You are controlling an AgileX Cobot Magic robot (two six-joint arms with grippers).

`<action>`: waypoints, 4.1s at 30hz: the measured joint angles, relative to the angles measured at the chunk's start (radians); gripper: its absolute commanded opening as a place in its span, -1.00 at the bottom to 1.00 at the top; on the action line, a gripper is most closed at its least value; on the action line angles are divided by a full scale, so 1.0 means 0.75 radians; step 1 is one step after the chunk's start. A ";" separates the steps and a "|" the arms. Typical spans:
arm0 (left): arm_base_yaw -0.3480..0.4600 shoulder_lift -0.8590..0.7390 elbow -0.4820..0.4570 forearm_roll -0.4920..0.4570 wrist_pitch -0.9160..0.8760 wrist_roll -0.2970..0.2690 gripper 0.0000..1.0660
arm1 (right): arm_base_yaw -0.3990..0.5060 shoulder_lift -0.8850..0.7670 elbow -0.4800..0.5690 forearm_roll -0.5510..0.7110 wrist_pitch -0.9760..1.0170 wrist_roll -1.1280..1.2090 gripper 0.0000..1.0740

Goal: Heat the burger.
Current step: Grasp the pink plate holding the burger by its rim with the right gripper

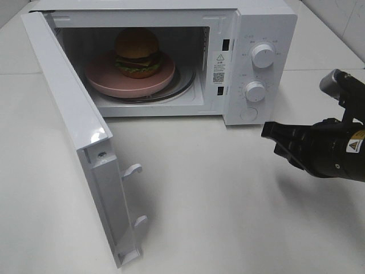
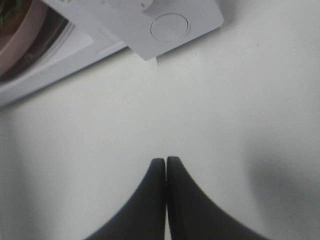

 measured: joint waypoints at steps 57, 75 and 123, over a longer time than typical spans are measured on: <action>0.000 0.000 0.000 0.000 0.000 0.000 0.93 | 0.189 0.720 -1.299 -0.152 1.313 -2.303 0.38; 0.000 0.000 0.000 0.000 0.000 0.000 0.93 | 0.273 1.139 -1.973 -0.068 1.556 -2.453 0.59; 0.000 0.000 0.000 0.000 0.000 0.000 0.93 | 0.273 1.400 -2.409 -0.167 1.512 -2.143 0.42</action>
